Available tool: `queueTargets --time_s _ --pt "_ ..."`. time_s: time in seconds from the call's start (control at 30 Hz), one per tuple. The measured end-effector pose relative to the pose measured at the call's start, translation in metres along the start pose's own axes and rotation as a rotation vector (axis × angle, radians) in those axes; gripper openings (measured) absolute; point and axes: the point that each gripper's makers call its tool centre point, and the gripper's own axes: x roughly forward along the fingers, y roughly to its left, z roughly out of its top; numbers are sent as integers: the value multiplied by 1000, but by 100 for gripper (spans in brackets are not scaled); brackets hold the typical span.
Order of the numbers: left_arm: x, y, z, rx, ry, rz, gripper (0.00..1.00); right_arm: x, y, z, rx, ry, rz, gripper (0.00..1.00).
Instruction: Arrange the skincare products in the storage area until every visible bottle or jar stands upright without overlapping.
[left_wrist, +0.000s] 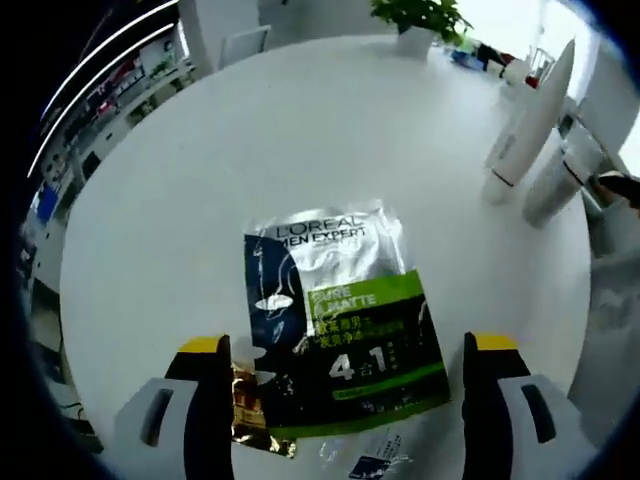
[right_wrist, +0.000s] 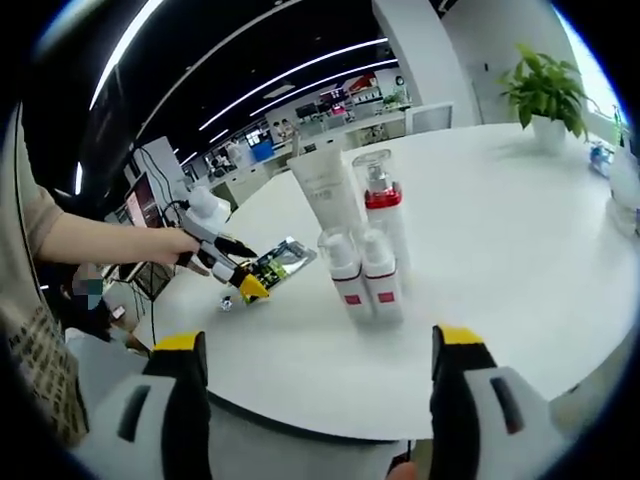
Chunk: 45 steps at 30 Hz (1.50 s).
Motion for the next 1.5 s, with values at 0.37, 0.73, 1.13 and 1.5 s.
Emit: queueTargets --time_s 0.37,0.73,1.13,1.5 --pt "3 4 -1 41 21 6 85 0 -2 0 3 2 -8 92" --pt "2 -3 5 67 1 8 64 0 -3 0 8 -1 -13 91" --pt "-2 -6 10 95 -20 -10 24 -1 -2 0 9 -2 -17 90" --pt "-8 -17 7 82 -21 -18 16 -1 -2 1 6 -5 -15 90"
